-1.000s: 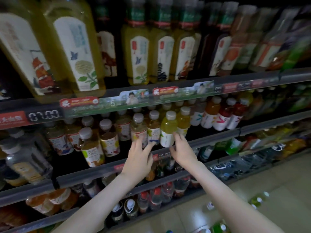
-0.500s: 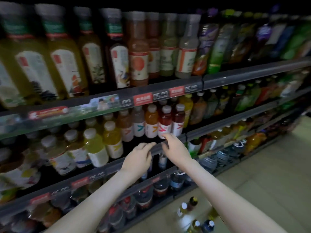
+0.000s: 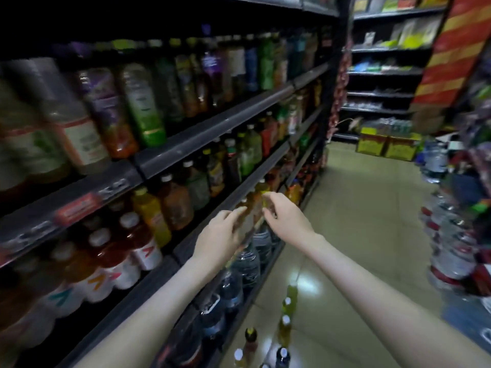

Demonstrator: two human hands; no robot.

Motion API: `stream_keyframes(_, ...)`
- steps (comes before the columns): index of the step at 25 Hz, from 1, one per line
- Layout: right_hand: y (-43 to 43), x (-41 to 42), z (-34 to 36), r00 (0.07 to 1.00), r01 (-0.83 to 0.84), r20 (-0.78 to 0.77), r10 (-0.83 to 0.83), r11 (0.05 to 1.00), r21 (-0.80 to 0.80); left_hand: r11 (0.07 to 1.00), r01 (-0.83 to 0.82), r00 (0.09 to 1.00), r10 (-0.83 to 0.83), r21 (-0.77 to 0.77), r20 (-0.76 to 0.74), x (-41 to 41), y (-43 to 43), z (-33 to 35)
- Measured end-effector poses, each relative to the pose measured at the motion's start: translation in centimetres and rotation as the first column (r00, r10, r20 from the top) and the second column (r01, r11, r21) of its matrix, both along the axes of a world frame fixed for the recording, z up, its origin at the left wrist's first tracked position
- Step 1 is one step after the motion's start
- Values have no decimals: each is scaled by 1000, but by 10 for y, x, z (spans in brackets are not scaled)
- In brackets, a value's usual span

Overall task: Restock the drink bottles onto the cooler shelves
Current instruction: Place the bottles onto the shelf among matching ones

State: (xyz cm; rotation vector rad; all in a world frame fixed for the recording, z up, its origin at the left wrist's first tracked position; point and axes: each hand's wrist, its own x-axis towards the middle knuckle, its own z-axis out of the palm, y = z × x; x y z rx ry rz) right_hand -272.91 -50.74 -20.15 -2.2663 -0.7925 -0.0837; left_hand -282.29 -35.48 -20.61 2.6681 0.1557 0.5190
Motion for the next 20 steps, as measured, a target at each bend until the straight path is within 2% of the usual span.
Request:
stream_keyframes(6, -114, 158, -1, 992, 69, 103, -68, 998, -6, 998, 61, 994, -60, -14, 87, 172, -108, 8)
stream_keyframes(12, -208, 323, 20, 987, 39, 155, -37, 999, -11, 999, 17, 998, -15, -41, 55, 335, -206, 20)
stream_keyframes(20, -239, 562, 8, 995, -26, 99, 22, 999, 36, 997, -66, 997, 65, 31, 29, 559, -211, 0)
